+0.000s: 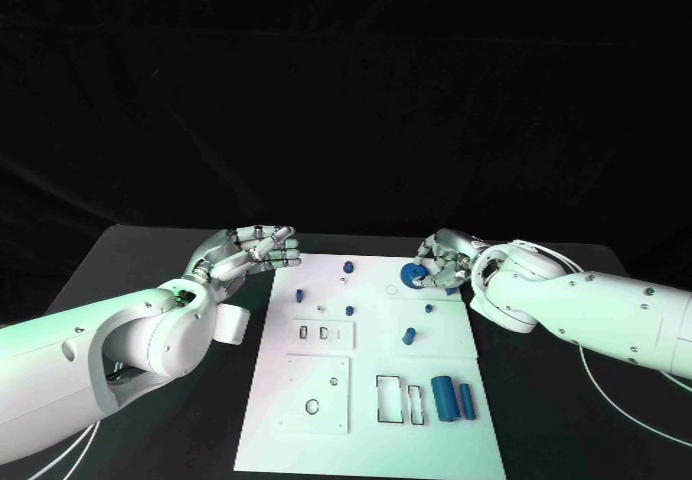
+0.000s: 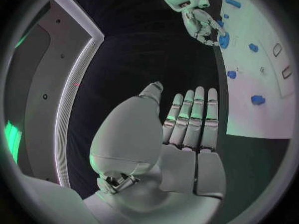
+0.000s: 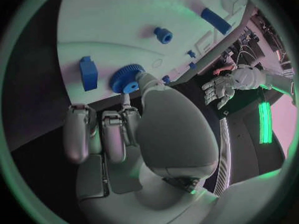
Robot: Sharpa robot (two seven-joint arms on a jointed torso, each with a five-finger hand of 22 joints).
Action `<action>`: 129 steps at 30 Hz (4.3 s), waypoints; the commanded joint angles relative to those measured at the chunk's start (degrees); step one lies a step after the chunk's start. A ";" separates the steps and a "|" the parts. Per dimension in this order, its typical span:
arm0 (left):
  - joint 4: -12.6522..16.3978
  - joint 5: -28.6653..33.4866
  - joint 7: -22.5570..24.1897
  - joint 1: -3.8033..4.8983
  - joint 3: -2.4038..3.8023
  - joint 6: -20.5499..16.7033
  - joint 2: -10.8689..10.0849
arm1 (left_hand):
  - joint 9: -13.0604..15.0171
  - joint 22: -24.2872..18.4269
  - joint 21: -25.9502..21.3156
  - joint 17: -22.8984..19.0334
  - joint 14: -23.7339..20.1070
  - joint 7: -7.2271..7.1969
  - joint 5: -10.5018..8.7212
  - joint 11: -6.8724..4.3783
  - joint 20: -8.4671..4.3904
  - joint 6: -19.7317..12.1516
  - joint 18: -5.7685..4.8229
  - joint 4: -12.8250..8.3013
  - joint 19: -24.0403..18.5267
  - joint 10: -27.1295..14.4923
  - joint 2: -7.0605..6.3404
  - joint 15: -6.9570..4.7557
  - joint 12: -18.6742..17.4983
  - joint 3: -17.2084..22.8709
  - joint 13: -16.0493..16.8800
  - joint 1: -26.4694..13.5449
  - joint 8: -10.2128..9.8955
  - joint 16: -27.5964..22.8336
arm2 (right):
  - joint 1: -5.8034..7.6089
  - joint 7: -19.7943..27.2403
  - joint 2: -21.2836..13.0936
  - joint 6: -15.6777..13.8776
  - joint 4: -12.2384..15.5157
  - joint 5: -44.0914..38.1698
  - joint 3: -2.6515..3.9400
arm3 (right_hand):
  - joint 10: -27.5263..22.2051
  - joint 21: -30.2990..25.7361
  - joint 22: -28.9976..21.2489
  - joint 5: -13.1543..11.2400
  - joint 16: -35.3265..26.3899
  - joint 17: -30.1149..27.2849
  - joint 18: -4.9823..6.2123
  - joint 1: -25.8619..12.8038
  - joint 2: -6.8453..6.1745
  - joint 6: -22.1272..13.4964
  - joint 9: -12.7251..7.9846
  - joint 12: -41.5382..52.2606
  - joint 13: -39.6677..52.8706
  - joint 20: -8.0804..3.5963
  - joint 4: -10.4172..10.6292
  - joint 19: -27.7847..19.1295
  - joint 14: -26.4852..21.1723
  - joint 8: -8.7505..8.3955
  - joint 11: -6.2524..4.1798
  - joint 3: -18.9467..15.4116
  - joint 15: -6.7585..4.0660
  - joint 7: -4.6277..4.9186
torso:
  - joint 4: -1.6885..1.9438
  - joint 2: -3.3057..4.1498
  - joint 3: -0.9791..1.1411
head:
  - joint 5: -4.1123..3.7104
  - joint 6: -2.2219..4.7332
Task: Assemble the parts on the task board
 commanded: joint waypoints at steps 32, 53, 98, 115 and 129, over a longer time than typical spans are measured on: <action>0.10 -0.21 -0.38 0.06 0.05 1.27 0.05 | -0.10 -0.15 -0.46 0.08 -0.08 2.04 -0.32 0.04 -0.04 0.31 0.60 0.24 0.51 0.08 -0.13 0.37 -0.53 -0.40 -0.03 0.31 -0.32 -0.52 | -0.04 -2.98 0.93 -12.07 8.96 -17.19 -0.09 | 2.89 1.50 5.42 -4.55 0.23 15.07 -1.18 -1.11 -0.75 8.67 -0.99 2.90 8.68 -1.43 -1.41 1.32 6.18 -1.33 -1.69 12.49 -1.21 -1.93 | 0.02 -0.06 -0.14 | -0.14 0.36; 0.25 -0.19 -0.42 0.07 0.05 1.31 0.31 | -0.11 -0.20 -0.51 0.08 -0.12 2.04 -0.44 0.06 -0.03 0.32 0.60 0.30 0.51 0.07 -0.06 0.39 -0.61 -0.41 -0.03 0.29 -0.34 -0.59 | -1.19 -3.78 11.19 -10.01 4.29 -22.32 -0.45 | 2.83 1.55 5.53 -4.68 0.23 15.07 -1.21 -1.46 -1.13 8.46 -1.09 2.81 8.58 -1.42 -1.45 1.38 6.18 -1.85 -1.64 12.95 -1.18 -1.85 | 0.21 0.18 -0.15 | 0.44 -0.05; 0.59 -0.19 -0.90 0.09 0.06 1.35 -0.02 | -0.19 -0.39 -0.71 0.01 -0.50 2.14 -0.53 0.15 0.04 0.16 0.55 0.40 0.51 0.03 -0.12 0.51 -0.88 -0.58 -0.03 0.30 -0.48 -0.99 | -2.96 -1.22 14.48 -6.74 -1.06 -18.81 -0.58 | 0.92 0.33 4.87 -4.90 0.23 15.07 -0.92 -10.69 -1.99 3.22 -4.40 0.84 6.25 0.41 0.35 0.85 6.18 -8.19 0.52 9.27 0.75 0.45 | -0.02 0.07 -0.05 | 0.51 0.08; 0.59 -0.19 -1.01 0.09 0.06 1.73 -0.19 | -0.21 -0.44 -0.76 0.01 -0.54 2.17 -0.49 0.18 0.05 0.12 0.55 0.48 0.51 0.01 -0.13 0.54 -0.95 -0.67 -0.03 0.22 -0.51 -1.06 | -2.95 -1.94 13.29 -5.21 -1.34 -16.67 -0.59 | 1.34 0.57 5.27 -3.80 0.23 15.07 -1.01 -13.23 -0.59 4.69 -4.25 1.28 6.72 0.17 0.44 1.12 6.18 -7.64 0.18 8.93 0.45 0.05 | 0.04 0.05 0.02 | 0.46 -0.36; 0.48 -0.19 -0.93 0.09 0.06 1.64 -0.36 | -0.23 -0.47 -0.80 0.01 -0.56 2.19 -0.41 0.19 0.07 0.09 0.54 0.51 0.52 0.00 -0.13 0.55 -1.00 -0.71 -0.03 0.20 -0.54 -1.11 | -2.87 -1.37 8.20 -10.57 4.03 -16.85 -0.52 | 1.70 0.75 5.52 -3.12 0.23 15.07 -1.07 -12.36 -0.63 4.82 -4.28 1.65 7.14 0.07 -0.11 1.28 6.18 -7.69 0.06 9.55 0.35 -0.05 | -0.15 -0.05 0.02 | 0.55 -0.19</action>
